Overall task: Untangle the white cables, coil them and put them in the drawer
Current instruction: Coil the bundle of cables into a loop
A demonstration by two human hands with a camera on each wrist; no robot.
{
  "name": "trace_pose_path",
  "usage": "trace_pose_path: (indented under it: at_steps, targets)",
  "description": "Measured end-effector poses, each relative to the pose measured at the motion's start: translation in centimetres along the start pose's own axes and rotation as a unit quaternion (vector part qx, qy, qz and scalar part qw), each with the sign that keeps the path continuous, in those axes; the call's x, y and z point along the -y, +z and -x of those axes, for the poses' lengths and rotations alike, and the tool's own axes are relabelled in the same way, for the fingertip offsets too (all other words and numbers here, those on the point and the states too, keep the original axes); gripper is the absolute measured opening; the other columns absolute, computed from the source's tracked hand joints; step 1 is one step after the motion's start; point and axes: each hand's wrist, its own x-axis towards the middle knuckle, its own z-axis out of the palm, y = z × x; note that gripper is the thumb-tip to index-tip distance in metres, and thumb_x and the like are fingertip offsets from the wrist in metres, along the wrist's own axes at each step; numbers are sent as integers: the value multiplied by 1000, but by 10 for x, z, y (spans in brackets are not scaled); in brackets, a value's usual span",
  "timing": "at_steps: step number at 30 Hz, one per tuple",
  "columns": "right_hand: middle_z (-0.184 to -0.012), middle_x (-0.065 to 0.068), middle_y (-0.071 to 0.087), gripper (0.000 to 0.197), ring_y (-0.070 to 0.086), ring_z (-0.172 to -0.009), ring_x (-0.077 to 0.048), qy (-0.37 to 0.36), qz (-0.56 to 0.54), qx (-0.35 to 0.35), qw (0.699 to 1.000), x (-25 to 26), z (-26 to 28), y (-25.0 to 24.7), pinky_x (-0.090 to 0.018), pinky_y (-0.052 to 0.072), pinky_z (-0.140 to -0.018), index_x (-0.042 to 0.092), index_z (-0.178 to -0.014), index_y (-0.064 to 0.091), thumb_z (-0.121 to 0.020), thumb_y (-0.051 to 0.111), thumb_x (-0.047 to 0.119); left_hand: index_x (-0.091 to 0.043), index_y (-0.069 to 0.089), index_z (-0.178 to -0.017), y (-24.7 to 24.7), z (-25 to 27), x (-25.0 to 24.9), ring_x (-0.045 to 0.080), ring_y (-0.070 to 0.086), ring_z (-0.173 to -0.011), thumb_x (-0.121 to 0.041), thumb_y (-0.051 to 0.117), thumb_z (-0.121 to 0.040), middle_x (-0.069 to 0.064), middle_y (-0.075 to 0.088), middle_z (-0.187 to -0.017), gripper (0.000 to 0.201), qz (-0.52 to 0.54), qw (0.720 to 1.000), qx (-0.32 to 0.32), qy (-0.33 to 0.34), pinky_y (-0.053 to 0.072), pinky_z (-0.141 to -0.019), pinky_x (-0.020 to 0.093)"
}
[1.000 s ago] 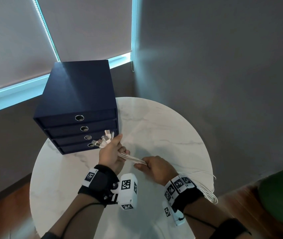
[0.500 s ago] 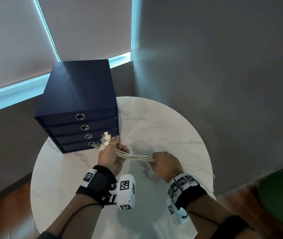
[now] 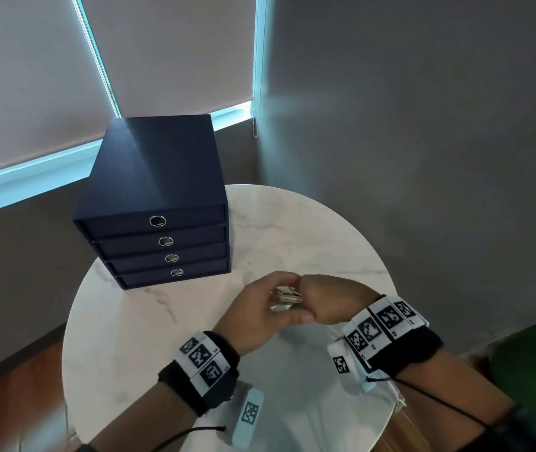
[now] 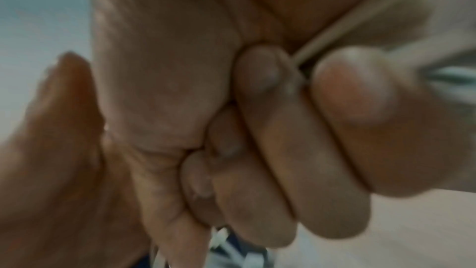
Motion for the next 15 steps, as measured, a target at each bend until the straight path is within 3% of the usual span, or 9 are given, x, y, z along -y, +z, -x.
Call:
trace_pose_path:
  at_steps: [2, 4, 8, 10, 13, 15]
  targets:
    - [-68, 2, 61, 17, 55, -59, -13, -2, 4, 3, 1000, 11, 9, -13, -28, 45, -56, 22, -71, 56, -86, 57, 30, -20, 70, -98, 0, -5, 0, 7, 63, -85, -41, 88, -58, -7, 69, -90, 49, -48, 999, 10, -2, 49, -80, 26]
    - [-56, 4, 54, 26, 47, -49, -13, 3, 10, -7, 1000, 17, 19, -27, -26, 35, -48, 19, -63, 54, -85, 59, 31, -11, 67, -78, -4, -10, 2, 9, 53, -66, -33, 92, -57, -4, 62, -71, 39, -40, 998, 22, -41, 42, -66, 30]
    - [-49, 4, 44, 22, 40, -45, -13, -5, 5, -37, 999, 16, 31, -52, -29, 33, -48, 15, -61, 52, -78, 61, 27, -6, 65, -65, -8, -8, 10, 13, 49, -45, -22, 83, -78, 5, 62, -54, 28, 60, 988, 55, -127, 39, -50, 26]
    - [-49, 5, 45, 19, 42, -46, -11, 10, -1, -80, 997, 11, 34, -66, -29, 36, -50, 16, -63, 54, -76, 62, 28, -9, 64, -58, -4, -3, 11, 16, 52, -42, -25, 75, -88, 9, 64, -52, 35, 67, 986, 58, -139, 39, -47, 25]
    - [-47, 6, 44, 20, 39, -41, -5, 17, -14, -139, 990, 8, 38, -80, -24, 34, -46, 17, -63, 56, -77, 65, 27, 1, 51, -54, 0, -2, 5, 21, 49, -38, -30, 67, -92, 3, 51, -40, 52, 101, 984, 57, -136, 41, -49, 30]
    - [-45, 6, 41, 23, 36, -39, -5, 2, -40, -172, 984, 7, 35, -83, -24, 31, -44, 15, -59, 52, -77, 65, 21, -11, 37, -49, 3, -5, -1, 19, 36, -34, -34, 65, -89, 2, 33, -39, 54, 155, 975, 59, -148, 33, -47, 29]
